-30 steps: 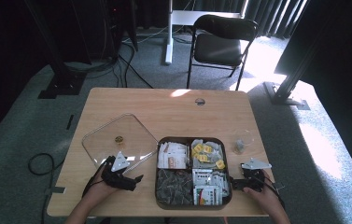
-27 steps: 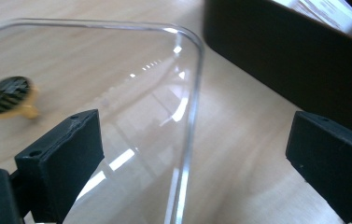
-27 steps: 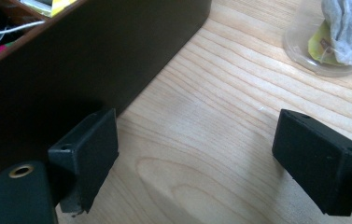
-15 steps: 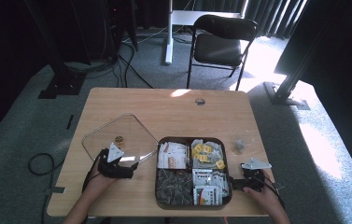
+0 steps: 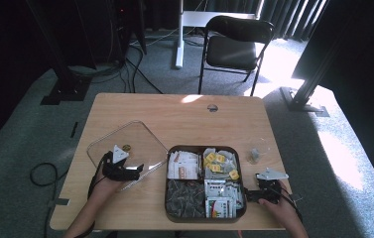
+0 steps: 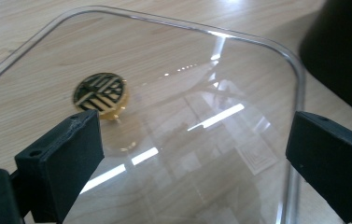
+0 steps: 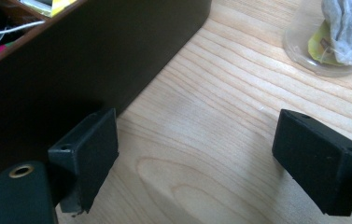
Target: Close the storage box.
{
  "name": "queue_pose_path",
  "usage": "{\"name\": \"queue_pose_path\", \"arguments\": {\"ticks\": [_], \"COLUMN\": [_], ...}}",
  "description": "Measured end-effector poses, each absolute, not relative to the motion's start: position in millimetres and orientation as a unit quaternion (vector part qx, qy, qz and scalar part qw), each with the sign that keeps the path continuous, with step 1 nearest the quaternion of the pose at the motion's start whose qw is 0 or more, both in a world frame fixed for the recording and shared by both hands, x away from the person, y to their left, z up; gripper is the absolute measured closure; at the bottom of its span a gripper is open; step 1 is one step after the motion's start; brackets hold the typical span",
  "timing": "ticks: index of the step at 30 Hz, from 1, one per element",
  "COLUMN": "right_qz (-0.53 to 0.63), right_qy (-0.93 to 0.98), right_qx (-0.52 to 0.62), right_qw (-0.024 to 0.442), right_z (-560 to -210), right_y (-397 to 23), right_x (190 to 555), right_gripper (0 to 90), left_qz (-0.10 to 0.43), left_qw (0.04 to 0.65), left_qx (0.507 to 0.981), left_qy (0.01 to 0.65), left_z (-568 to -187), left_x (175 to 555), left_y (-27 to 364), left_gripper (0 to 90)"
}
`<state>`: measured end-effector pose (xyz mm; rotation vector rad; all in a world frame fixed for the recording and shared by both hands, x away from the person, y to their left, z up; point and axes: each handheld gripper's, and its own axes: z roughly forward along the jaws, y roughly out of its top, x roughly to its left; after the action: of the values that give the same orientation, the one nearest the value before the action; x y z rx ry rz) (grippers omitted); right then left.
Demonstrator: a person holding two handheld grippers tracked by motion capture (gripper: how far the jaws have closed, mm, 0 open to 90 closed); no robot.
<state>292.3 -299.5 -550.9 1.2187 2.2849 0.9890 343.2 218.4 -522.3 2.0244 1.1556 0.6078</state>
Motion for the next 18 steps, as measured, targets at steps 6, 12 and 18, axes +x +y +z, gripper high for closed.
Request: {"name": "queue_pose_path", "arguments": {"ticks": [6,12,18], "right_qz": [0.351,0.351,0.351], "right_qy": [0.810,0.810,0.810], "right_qx": [0.432,0.432,0.432], "right_qw": [0.184,0.184,0.184], "right_z": [-550.9,-550.9,-550.9], "right_y": [-299.6,-299.6,-299.6], "right_x": [292.4,292.4,292.3], "right_gripper": [13.7,13.7,13.7], "left_qz": [0.237,0.235,0.229], "left_qw": [0.361,0.362,0.352], "left_qx": [0.772,0.763,0.759], "left_qy": [0.466,0.481,0.497], "left_z": [-523.3,-524.3,-523.7], "left_x": [352.4,361.2,374.2], "left_y": [223.3,227.6,231.5], "left_gripper": [4.1,4.1,6.5]}}
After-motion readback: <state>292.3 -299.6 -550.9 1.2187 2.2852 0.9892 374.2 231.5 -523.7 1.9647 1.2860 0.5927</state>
